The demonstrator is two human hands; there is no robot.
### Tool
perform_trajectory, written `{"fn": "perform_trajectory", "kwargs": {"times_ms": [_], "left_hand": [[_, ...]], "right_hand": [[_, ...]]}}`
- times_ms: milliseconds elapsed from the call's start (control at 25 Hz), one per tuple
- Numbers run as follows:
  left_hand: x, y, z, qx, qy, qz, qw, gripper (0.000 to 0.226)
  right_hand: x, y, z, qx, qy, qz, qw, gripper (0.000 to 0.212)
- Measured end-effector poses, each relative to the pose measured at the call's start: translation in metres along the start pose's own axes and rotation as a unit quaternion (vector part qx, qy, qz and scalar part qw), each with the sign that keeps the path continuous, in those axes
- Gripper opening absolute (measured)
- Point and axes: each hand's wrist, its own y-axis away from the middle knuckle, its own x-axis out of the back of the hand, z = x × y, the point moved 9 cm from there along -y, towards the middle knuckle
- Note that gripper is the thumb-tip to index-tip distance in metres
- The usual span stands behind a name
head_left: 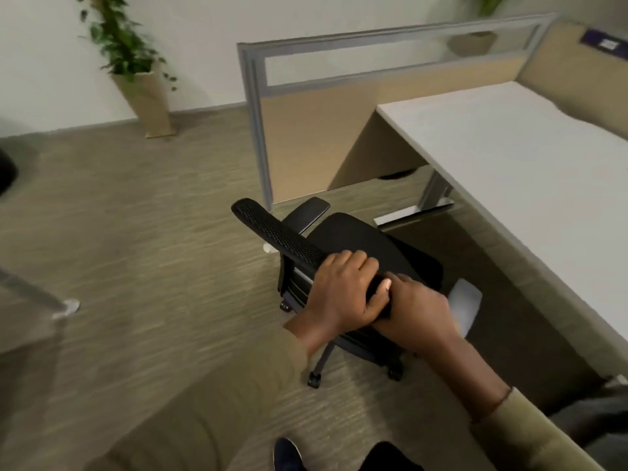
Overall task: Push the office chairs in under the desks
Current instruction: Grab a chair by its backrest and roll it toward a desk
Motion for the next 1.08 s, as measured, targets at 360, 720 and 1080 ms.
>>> {"fn": "perform_trajectory", "kwargs": {"times_ms": [360,720,1080], "left_hand": [[-0.064,-0.144,-0.058,-0.100,-0.021,-0.089,0.991,0.051],[-0.131,-0.264,-0.078,-0.132,-0.028,-0.084,0.987,0.053],[-0.190,-0.369,-0.078,-0.167,-0.004,-0.109,0.980,0.057]], "right_hand": [[0.034,-0.113,0.064,-0.088,0.069,0.103,0.988,0.038],[0.047,-0.215,0.144,-0.141,0.069,0.103,0.982,0.030],[0.061,-0.286,0.217,-0.173,0.124,0.148,0.966,0.033]]}}
